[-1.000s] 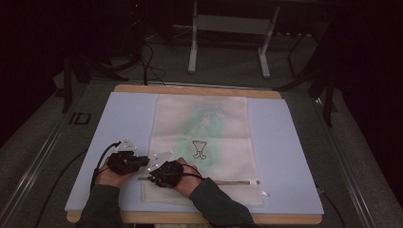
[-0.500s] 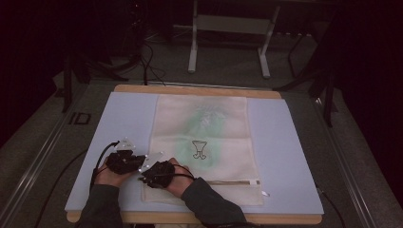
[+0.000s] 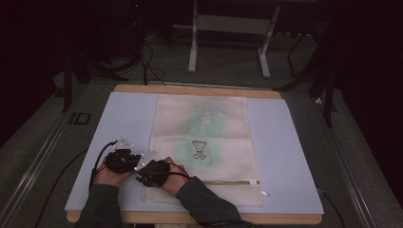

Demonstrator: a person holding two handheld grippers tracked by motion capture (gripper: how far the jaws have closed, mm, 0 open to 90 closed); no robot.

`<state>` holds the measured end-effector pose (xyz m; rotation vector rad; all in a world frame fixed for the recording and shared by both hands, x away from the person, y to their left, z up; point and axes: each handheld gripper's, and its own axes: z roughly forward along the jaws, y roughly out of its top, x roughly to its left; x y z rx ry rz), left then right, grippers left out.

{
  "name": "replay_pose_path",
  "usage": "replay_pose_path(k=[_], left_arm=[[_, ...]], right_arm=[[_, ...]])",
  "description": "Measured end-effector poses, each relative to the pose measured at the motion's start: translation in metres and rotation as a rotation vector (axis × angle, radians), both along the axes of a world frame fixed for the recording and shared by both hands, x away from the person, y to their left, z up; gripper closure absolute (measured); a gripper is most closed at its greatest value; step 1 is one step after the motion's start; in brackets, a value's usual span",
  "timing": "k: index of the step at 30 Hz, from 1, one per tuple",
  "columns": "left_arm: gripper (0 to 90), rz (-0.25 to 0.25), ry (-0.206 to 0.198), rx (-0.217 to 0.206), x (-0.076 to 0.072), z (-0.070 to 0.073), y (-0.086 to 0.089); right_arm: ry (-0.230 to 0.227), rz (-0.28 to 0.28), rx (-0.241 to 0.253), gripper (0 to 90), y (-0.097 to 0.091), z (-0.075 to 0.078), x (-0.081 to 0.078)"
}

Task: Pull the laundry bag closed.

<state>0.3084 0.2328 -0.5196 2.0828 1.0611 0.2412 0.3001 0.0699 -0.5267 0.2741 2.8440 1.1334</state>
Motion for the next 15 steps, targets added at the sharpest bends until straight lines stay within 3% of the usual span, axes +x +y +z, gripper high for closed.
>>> replay_pose_path(k=[8,13,15], left_arm=[[80.7,0.005,-0.006,-0.007,-0.0004,0.0010,0.0015],[80.8,0.013,-0.009,-0.014,-0.0007,0.0017,0.0023],[80.8,0.015,-0.009,-0.016,-0.0007,0.0017,0.0024]], right_arm=[[0.002,-0.007,-0.016,80.2,0.0088,-0.0056,0.0008],[-0.019,-0.005,-0.034,81.2,0.0105,-0.0042,-0.0009],[-0.006,-0.012,-0.025,81.2,0.0098,-0.0044,-0.0011]])
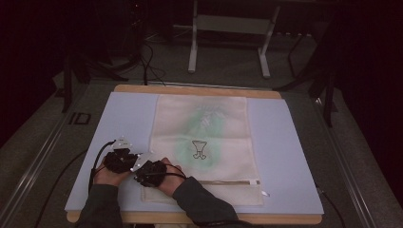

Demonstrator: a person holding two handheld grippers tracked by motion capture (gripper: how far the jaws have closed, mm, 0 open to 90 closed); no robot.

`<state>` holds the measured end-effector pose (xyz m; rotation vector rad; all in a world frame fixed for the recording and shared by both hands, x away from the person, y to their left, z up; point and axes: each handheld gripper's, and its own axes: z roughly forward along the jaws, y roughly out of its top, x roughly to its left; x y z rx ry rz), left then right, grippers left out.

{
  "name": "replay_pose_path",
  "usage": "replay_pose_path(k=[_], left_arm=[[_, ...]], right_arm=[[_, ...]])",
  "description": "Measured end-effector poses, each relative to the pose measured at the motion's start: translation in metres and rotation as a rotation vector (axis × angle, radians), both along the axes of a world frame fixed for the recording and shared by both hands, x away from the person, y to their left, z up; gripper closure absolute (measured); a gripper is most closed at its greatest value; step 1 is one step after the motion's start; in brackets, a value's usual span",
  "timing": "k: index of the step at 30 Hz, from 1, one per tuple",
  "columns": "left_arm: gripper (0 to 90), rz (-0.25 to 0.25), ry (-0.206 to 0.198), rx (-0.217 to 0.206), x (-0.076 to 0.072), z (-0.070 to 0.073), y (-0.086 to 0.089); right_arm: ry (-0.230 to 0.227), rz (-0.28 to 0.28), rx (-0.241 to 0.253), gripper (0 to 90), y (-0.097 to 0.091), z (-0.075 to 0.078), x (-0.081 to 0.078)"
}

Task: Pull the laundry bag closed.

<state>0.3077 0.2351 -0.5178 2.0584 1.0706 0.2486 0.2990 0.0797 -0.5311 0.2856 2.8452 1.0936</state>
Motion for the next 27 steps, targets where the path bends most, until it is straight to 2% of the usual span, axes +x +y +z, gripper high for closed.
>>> replay_pose_path(k=[6,13,20,27], left_arm=[[80.8,-0.003,-0.002,0.004,0.000,0.000,-0.001],[80.8,-0.003,-0.003,-0.001,0.000,0.000,0.000],[81.1,0.011,-0.010,-0.015,-0.001,0.001,0.002],[81.2,0.013,-0.012,-0.016,-0.001,0.002,0.003]], right_arm=[[0.009,0.000,0.028,81.2,-0.003,0.002,0.000],[0.004,0.004,0.036,81.2,-0.003,0.004,-0.002],[-0.021,0.023,0.030,81.1,-0.008,0.009,-0.005],[-0.036,0.030,0.059,81.2,-0.015,0.019,-0.007]])
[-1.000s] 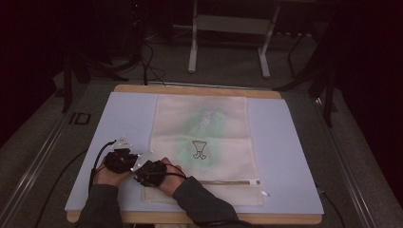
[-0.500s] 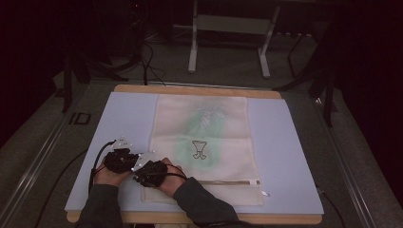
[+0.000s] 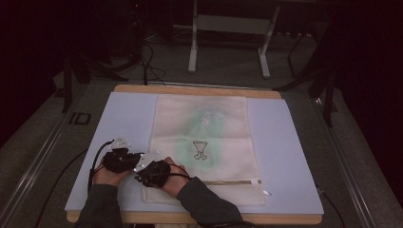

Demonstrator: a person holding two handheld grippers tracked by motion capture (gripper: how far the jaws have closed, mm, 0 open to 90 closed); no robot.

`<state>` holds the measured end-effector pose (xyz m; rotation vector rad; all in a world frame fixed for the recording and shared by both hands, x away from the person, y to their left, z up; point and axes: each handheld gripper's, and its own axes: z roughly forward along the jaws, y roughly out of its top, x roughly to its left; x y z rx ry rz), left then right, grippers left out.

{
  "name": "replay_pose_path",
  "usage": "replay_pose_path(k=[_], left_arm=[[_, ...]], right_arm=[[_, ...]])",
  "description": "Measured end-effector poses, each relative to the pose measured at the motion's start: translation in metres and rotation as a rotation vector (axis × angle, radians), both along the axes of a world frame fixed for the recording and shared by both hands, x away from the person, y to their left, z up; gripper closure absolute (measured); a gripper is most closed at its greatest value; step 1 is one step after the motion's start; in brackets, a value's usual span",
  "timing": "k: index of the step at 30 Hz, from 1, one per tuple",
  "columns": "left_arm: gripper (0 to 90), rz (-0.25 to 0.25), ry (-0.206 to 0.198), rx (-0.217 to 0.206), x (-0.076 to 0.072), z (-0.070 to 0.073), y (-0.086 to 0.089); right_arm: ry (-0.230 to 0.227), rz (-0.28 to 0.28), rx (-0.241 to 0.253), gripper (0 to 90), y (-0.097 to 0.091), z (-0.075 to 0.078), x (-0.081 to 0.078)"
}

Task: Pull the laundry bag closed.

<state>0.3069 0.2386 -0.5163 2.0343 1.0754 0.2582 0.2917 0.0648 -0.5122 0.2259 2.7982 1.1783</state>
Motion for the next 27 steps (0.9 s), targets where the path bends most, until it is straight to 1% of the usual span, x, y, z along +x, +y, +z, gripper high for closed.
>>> replay_pose_path(k=[2,3,7,10,13,14,15,18,24,27], left_arm=[[81.2,-0.001,0.002,0.002,0.000,0.000,0.000],[81.3,-0.002,0.002,0.005,0.000,0.000,0.000],[81.2,-0.002,0.003,0.007,0.000,0.000,0.000],[81.2,0.001,0.000,0.003,0.000,0.000,0.000],[81.1,0.003,-0.001,0.003,0.000,0.000,0.000],[81.1,0.003,-0.001,0.003,0.000,0.000,0.000],[81.1,0.007,-0.001,-0.001,0.000,0.000,0.001],[81.1,0.008,-0.003,-0.003,0.000,0.000,0.001],[81.0,0.011,-0.005,-0.003,0.000,0.001,0.002],[80.9,0.009,-0.003,-0.001,-0.001,0.001,0.001]], right_arm=[[0.002,-0.002,0.008,81.1,-0.001,0.001,0.000],[0.011,-0.007,0.027,81.2,-0.005,0.004,0.000],[0.020,-0.009,0.038,81.2,-0.007,0.006,0.000],[0.020,-0.001,0.015,81.1,-0.005,0.004,0.000],[0.024,0.003,0.007,81.1,-0.002,-0.001,0.001],[0.030,0.003,0.000,81.1,-0.001,-0.003,0.001],[0.038,0.006,-0.012,81.3,0.004,-0.009,0.002],[0.043,-0.002,-0.006,81.5,0.007,-0.012,0.001],[0.042,-0.003,0.015,81.7,0.001,-0.007,0.000],[0.032,-0.005,0.028,81.7,-0.006,-0.001,0.000]])
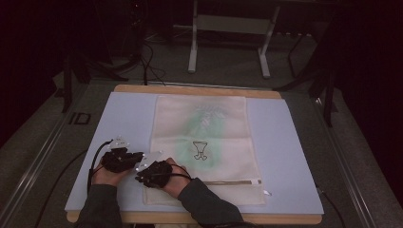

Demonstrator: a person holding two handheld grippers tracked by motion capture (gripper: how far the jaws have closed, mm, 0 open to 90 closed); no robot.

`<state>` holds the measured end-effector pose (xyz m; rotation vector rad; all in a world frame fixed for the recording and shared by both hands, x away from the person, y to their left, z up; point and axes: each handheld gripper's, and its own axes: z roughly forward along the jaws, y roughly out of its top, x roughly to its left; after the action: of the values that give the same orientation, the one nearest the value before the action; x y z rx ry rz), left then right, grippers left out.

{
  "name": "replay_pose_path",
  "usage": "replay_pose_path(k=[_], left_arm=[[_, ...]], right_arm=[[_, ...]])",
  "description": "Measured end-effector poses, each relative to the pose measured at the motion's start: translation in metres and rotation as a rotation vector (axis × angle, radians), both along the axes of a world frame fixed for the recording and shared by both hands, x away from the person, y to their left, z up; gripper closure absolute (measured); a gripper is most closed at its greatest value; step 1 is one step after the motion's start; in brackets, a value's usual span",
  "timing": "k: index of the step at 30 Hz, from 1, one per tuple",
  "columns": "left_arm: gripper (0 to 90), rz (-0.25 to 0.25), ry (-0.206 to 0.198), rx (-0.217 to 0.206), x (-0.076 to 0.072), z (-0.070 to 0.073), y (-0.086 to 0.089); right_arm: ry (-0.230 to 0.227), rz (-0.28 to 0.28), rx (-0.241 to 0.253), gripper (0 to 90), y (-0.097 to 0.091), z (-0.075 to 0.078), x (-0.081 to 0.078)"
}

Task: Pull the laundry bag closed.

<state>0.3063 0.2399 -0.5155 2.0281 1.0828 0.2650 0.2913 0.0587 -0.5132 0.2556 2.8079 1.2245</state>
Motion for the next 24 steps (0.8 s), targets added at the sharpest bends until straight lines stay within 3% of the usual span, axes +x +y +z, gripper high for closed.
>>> replay_pose_path(k=[12,24], left_arm=[[80.8,-0.011,0.002,0.008,0.000,0.000,-0.002],[80.8,-0.026,0.002,0.012,-0.001,0.000,-0.004]], right_arm=[[0.011,-0.013,-0.002,85.0,-0.025,-0.005,-0.002],[0.059,-0.023,-0.035,76.3,-0.033,-0.016,0.005]])
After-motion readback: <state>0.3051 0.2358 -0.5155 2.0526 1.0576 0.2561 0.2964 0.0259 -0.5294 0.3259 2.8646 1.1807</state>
